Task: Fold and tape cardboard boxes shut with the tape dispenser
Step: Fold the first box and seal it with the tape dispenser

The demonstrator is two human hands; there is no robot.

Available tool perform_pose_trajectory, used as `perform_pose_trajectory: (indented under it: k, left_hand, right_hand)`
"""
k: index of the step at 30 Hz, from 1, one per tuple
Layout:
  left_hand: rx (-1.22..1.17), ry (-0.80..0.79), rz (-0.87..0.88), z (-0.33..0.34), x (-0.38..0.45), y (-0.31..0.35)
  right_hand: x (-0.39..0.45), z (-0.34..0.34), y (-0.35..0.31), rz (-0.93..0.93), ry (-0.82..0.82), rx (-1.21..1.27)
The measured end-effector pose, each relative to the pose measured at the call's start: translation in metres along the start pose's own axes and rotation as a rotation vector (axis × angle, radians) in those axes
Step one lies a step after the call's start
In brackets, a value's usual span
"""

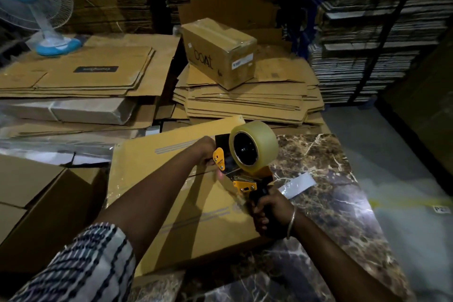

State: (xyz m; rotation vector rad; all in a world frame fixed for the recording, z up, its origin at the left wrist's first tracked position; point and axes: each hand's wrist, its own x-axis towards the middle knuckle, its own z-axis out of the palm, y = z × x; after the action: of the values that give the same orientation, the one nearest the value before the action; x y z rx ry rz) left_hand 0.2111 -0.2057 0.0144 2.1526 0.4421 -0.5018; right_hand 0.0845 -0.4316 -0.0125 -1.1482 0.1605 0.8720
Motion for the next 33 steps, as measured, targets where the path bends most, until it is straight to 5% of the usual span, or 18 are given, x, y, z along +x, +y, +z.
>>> perform_pose_trajectory:
  k: [15, 23, 33]
  left_hand:
    - [0.5, 0.118, 0.264, 0.022, 0.091, 0.073]
    - [0.372, 0.222, 0.301, 0.01, 0.129, 0.1]
    - [0.404, 0.137, 0.36, 0.006, 0.165, 0.113]
  right_hand:
    - [0.018, -0.02, -0.019, -0.029, 0.312, 0.058]
    - [0.021, -0.016, -0.027, -0.082, 0.358, 0.074]
    - [0.035, -0.019, -0.049, -0.102, 0.414, 0.043]
